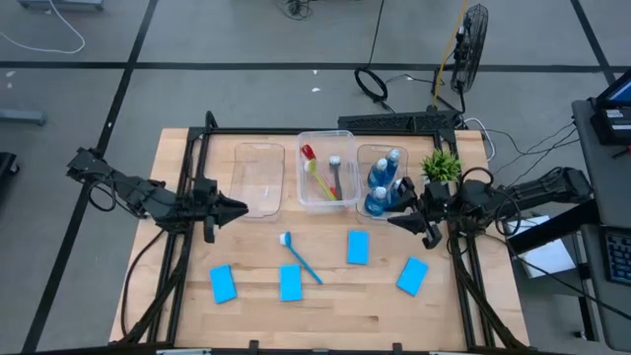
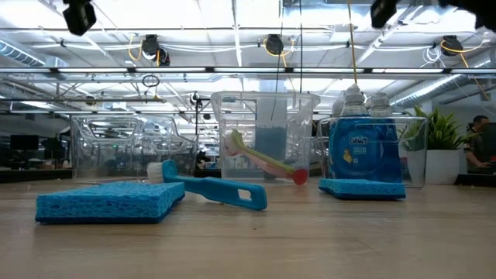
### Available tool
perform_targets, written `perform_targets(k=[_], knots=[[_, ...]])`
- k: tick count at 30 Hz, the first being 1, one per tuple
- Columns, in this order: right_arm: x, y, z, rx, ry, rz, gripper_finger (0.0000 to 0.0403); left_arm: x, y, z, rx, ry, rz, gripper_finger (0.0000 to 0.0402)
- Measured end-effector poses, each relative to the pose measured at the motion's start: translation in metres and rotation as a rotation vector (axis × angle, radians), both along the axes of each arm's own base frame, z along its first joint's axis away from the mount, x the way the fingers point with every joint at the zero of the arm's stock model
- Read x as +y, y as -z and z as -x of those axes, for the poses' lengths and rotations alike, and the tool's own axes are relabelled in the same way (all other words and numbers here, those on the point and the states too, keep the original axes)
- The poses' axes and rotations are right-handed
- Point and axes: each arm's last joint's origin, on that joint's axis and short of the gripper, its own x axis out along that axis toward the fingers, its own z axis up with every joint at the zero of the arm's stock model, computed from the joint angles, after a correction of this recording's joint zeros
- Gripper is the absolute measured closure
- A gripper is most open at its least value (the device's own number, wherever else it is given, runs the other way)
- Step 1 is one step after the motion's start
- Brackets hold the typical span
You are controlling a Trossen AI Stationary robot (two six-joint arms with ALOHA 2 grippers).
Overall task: Pick & Place Kitchen Sink Supplies
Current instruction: Put the blue dishwashing brush into the middle transparent bin
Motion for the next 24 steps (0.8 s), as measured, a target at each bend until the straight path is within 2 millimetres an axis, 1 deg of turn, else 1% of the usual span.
perform_targets(k=[4,9,12,19,24], knots=[[0.011,-0.021,-0.017,0.007,-0.03,0.037,0.0273,0.006,0.011,0.011,-0.016,0.004,-0.017,0.0321],[0.027,-0.041,-0.037,0.05,-0.006,0.064,0.0273,0.011,0.022,0.021,-0.032,0.025,-0.035,0.0321],[0.037,-0.048,-0.049,0.101,0.013,0.072,0.0273,0.013,0.027,0.026,-0.042,0.041,-0.042,0.0321],[0.061,-0.065,-0.076,0.192,0.058,0.085,0.0273,0.016,0.032,0.034,-0.018,0.088,-0.085,0.0321],[0.077,-0.081,-0.097,0.244,0.037,0.084,0.0273,0.018,0.034,0.039,-0.001,0.092,-0.107,0.0321]])
